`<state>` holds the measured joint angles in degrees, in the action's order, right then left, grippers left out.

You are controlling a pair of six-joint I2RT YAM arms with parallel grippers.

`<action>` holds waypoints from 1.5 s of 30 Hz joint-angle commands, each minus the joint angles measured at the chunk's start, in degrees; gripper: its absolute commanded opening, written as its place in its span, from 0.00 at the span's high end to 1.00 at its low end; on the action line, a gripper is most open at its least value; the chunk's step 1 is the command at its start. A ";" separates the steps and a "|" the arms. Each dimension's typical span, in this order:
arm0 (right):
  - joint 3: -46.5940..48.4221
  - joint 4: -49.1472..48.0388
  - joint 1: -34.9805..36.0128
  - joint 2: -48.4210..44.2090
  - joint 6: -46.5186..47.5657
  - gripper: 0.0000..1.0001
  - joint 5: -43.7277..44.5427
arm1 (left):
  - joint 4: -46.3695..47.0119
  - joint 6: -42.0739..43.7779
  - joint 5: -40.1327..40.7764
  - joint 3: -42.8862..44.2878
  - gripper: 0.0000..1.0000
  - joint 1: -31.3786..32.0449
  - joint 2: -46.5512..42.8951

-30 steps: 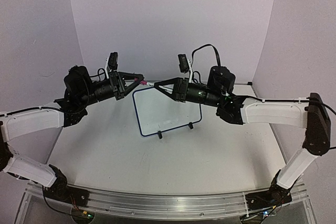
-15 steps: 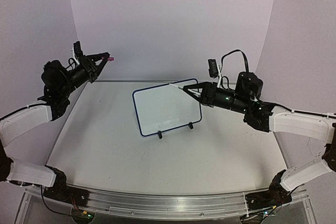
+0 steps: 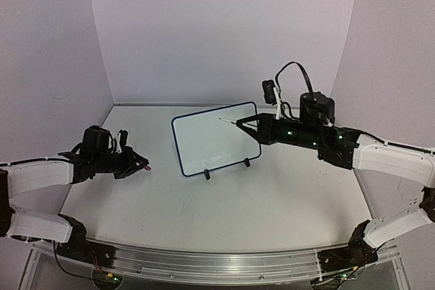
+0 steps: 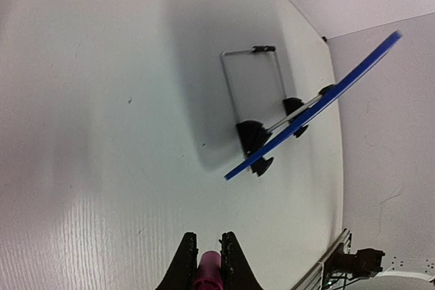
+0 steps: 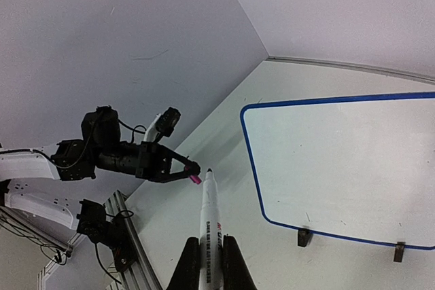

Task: Write a sentence on the whiteboard
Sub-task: Put down the pen cap at the corner of the board.

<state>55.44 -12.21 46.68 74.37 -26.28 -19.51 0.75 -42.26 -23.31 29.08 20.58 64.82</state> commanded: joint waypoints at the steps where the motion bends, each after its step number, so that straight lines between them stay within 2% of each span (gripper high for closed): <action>1: 3.02 -0.24 1.05 2.61 1.82 1.00 2.18 | -2.09 -0.12 4.77 0.66 1.00 4.26 2.37; 3: 3.38 -0.41 1.91 3.28 2.15 1.00 2.79 | -3.00 0.11 7.41 0.63 1.00 5.99 3.70; 6: 3.53 -0.37 2.39 3.84 2.29 1.00 3.13 | -3.69 0.20 8.93 0.40 0.93 7.23 5.73; 15: 2.45 -0.36 3.73 2.26 2.61 1.00 5.74 | -1.90 -2.71 8.37 -0.85 0.85 8.16 11.45; 17: 2.48 -0.38 4.14 2.02 2.89 1.00 6.24 | -2.77 -2.50 8.85 -0.72 0.76 8.16 11.33; 24: 2.54 -0.45 4.45 2.28 2.74 1.00 6.05 | -7.43 -2.15 10.82 -0.30 0.53 8.17 9.61; 36: 2.05 -0.45 4.56 1.83 2.87 1.00 6.43 | -15.28 -0.13 14.20 1.75 0.32 8.16 3.05; 41: 2.00 -0.45 4.56 1.50 2.78 1.00 6.30 | -20.23 2.11 16.26 5.15 0.23 8.08 1.64; 45: 1.11 -0.74 4.56 0.65 2.40 1.00 5.91 | -22.76 4.96 13.62 8.74 0.16 6.15 0.17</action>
<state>56.05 -11.64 50.83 77.78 -24.03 -14.15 -18.57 -41.10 -8.99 32.71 28.29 67.64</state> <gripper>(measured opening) 0.069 0.822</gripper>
